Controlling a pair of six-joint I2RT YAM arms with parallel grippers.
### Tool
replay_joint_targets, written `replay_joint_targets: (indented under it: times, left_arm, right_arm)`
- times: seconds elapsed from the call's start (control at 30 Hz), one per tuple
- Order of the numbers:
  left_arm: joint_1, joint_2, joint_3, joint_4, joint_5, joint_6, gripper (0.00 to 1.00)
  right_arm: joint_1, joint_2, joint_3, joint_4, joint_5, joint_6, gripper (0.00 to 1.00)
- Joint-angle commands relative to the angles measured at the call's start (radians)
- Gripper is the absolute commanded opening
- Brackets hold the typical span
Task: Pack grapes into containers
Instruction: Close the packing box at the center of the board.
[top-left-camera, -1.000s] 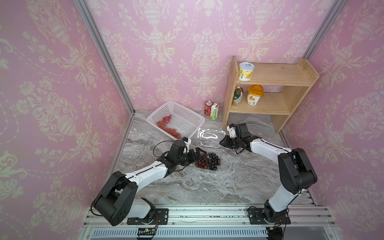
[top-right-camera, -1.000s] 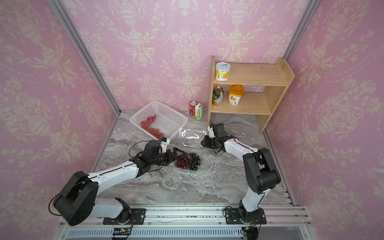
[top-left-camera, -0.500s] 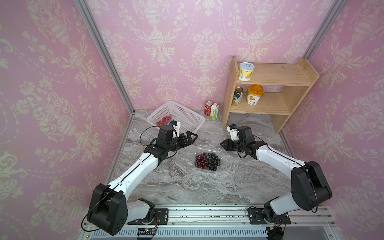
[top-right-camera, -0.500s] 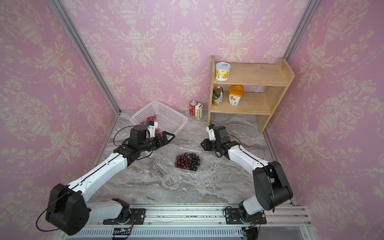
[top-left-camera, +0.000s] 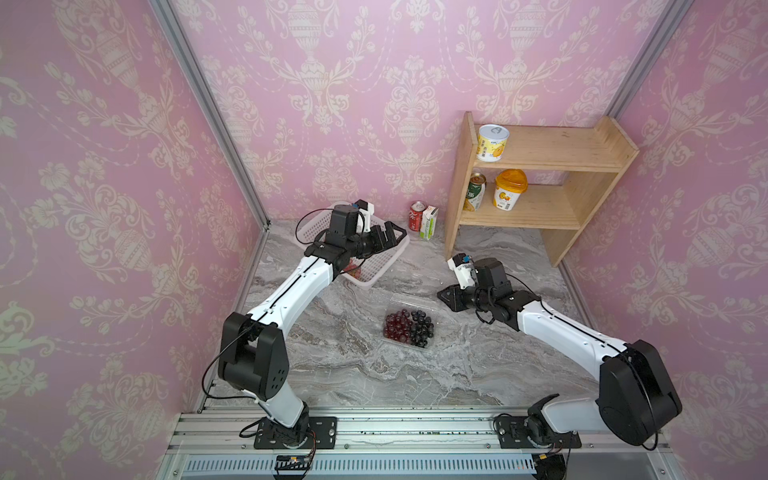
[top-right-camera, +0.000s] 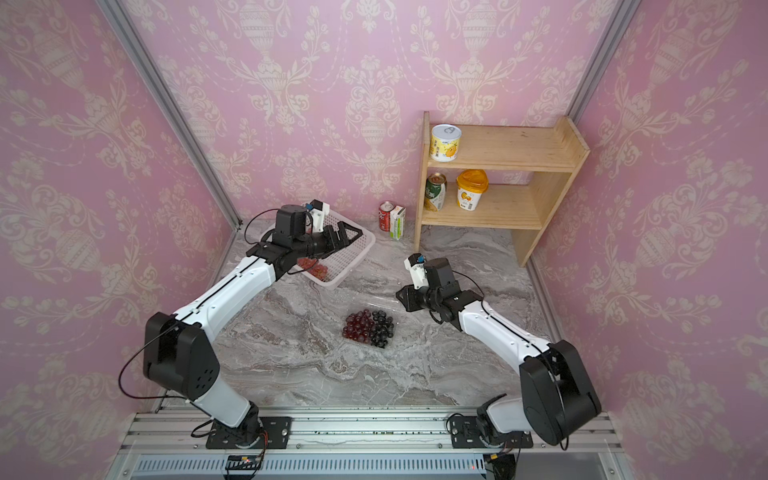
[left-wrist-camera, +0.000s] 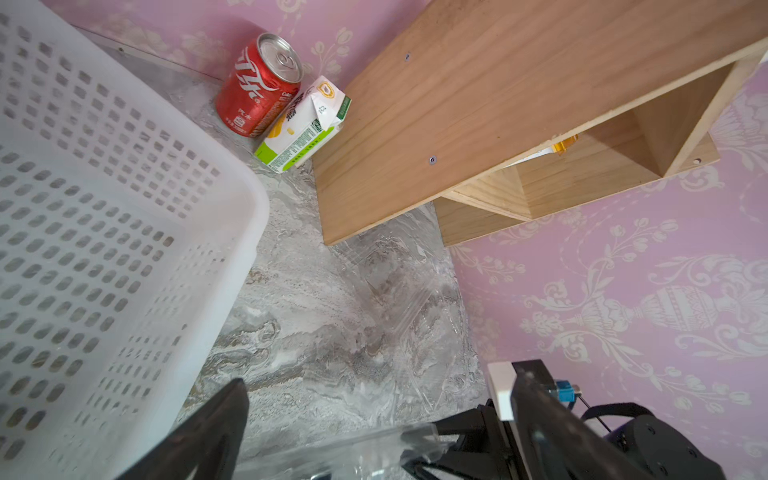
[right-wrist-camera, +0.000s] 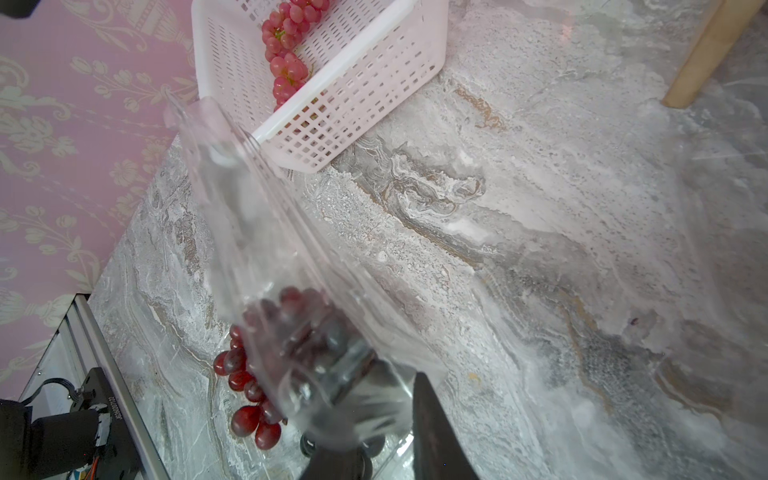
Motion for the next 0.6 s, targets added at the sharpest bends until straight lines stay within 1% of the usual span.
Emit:
replay_joint_targets:
  times: [0.0,0.1,0.17,0.3,0.43,0.57]
  left_arm:
    - [-0.011,0.083,0.053,0.023,0.117,-0.045,0.99]
    - [-0.027,0.114,0.082,-0.001,0.130,-0.032,0.99]
    - [-0.034,0.117,0.082,-0.002,0.148,-0.043,0.99]
    - [-0.042,0.085,0.039,-0.031,0.157,-0.043,0.99]
    - [-0.043,0.042,-0.044,-0.026,0.191,-0.065,0.99]
    - [-0.043,0.005,-0.099,-0.077,0.196,-0.030,0.99]
  right_arm:
    - [0.022,-0.014,-0.012,-0.011,-0.011,-0.038,0.23]
    - [0.044,-0.019,-0.004,-0.028,0.000,-0.054,0.23]
    - [0.059,-0.020,0.002,-0.045,0.013,-0.067,0.23]
    - [0.090,-0.036,-0.002,-0.063,0.031,-0.078,0.23]
    - [0.118,-0.061,-0.016,-0.069,0.055,-0.085,0.23]
    - [0.137,-0.081,-0.033,-0.073,0.070,-0.085,0.23]
